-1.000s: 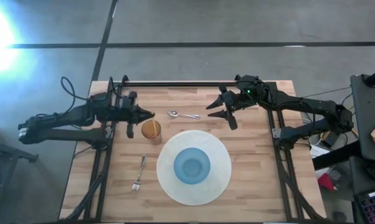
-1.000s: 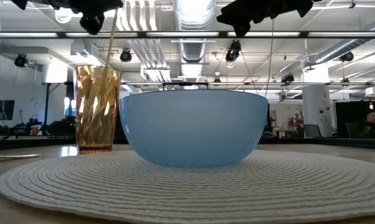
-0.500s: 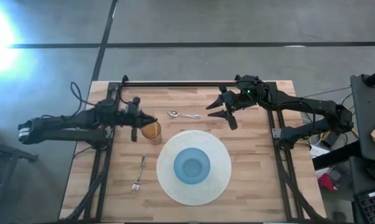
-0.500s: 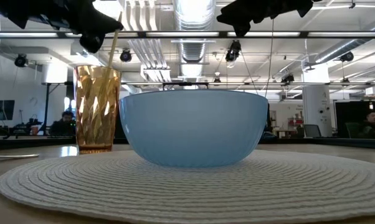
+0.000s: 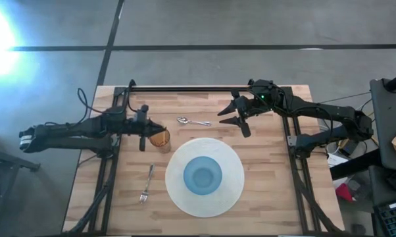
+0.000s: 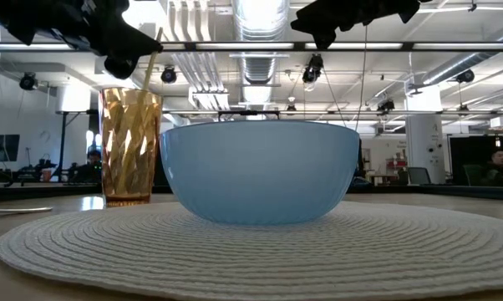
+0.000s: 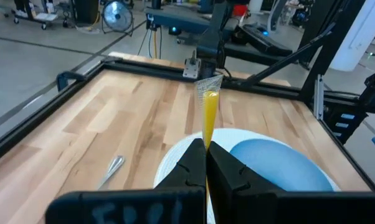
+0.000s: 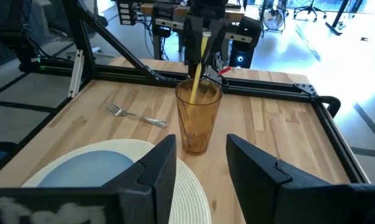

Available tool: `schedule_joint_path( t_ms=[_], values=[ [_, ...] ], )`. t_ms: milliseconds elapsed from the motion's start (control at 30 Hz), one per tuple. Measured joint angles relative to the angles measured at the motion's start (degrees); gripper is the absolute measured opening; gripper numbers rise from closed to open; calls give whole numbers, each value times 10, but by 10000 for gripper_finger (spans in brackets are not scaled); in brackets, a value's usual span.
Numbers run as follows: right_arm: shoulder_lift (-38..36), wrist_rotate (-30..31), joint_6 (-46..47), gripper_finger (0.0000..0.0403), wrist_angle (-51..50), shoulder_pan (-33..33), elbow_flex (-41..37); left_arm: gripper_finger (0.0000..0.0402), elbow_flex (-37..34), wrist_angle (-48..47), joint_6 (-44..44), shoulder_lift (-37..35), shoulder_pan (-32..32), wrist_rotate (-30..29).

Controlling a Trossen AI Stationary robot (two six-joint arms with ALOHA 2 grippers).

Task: Pick & Place Utensil
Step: Put the yellow straw into the yellow glass to the top right of the white mat

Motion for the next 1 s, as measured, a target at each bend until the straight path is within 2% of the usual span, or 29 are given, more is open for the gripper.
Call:
schedule_joint_path(
  t_ms=[400,700,1000],
  values=[
    [0,0,-1,125,0,0,0,0,0,-19,0,0,0,0],
    [0,0,0,136,0,0,0,1,0,-21,8,0,0,0],
    [0,0,-1,127,0,0,0,38,0,-24,16,0,0,0]
  ],
)
